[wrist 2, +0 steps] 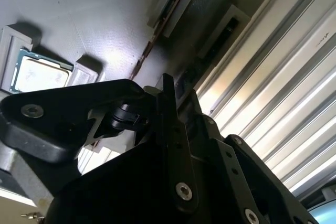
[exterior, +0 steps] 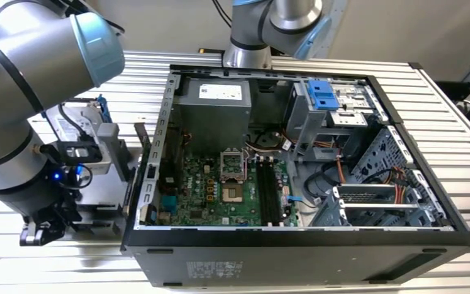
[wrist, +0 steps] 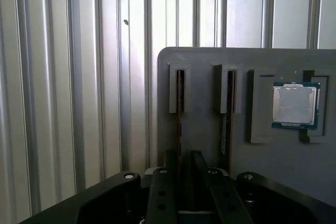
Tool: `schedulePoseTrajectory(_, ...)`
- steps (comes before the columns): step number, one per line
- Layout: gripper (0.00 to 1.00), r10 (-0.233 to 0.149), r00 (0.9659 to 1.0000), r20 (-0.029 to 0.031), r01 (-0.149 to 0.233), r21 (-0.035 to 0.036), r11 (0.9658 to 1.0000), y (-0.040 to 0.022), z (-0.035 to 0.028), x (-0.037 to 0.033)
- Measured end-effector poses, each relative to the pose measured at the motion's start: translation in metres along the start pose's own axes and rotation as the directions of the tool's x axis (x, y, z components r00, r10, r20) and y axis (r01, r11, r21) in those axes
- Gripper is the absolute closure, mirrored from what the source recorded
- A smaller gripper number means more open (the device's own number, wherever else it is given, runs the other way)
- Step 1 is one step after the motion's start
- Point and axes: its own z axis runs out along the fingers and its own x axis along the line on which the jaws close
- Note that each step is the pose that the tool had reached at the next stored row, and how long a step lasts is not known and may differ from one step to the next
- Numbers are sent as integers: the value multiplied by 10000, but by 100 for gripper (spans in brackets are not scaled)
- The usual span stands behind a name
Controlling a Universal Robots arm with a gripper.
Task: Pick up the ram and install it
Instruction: 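Pick up the ram and move it above insertion slot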
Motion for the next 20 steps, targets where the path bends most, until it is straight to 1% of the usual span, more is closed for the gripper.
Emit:
schedulePoseTrajectory(9,0,-14,10000,1,14,-1,10000,0,0,0)
schedulePoseTrajectory(10,100,-14,10000,1,14,-1,10000,0,0,1)
schedulePoseTrajectory(20,100,-14,10000,1,14,-2,10000,0,0,1)
